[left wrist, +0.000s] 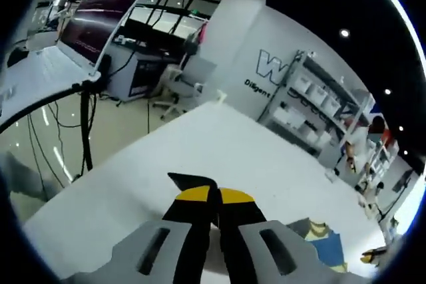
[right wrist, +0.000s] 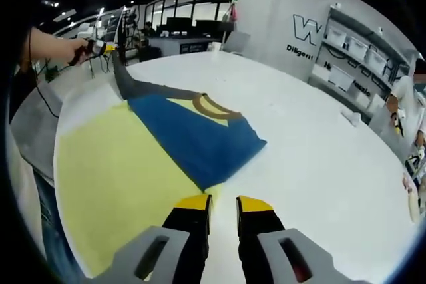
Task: Fold the garment on the visible template until the final outline fits inside the template.
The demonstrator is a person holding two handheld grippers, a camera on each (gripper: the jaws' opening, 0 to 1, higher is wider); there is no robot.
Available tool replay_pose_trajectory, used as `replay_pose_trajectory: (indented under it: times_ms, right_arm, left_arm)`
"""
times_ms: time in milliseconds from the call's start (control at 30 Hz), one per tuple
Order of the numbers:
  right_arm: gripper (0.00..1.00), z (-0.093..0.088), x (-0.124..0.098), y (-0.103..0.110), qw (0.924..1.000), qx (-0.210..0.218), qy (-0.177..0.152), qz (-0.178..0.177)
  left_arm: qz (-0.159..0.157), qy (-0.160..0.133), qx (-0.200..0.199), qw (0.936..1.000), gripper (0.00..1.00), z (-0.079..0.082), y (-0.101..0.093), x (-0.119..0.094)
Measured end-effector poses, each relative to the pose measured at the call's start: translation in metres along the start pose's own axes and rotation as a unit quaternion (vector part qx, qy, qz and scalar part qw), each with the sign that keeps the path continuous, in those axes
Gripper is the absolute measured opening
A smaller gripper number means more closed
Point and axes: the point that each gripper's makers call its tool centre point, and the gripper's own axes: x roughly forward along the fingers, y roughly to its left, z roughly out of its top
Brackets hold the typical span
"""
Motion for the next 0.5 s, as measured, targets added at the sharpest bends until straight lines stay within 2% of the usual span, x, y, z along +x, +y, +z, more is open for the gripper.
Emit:
replay_pose_trajectory:
  times_ms: [67, 100, 233, 367, 500]
  right_arm:
    - [0.08, -0.001, -0.001, 0.000, 1.0000, 0.001, 0.000, 0.000]
    - [0.08, -0.002, -0.001, 0.001, 1.0000, 0.002, -0.001, 0.000]
    - [0.08, -0.003, -0.003, 0.001, 1.0000, 0.005, -0.003, -0.001]
    - [0.08, -0.006, -0.006, 0.001, 1.0000, 0.007, -0.005, -0.003]
    - [0.08, -0.010, -0.009, -0.001, 0.9999, 0.011, -0.005, -0.006]
  left_arm:
    - [-0.029, -0.010, -0.001, 0.9995, 0.02, 0.008, -0.022, 0.003]
    - [-0.053, -0.014, -0.007, 0.9984, 0.02, 0.013, -0.038, 0.006]
    - [-0.108, -0.021, 0.000, 0.9939, 0.02, 0.020, -0.080, 0.011]
    - [-0.164, -0.015, 0.003, 0.9864, 0.02, 0.018, -0.120, 0.018]
    - [-0.217, -0.006, 0.005, 0.9762, 0.02, 0.008, -0.161, 0.021]
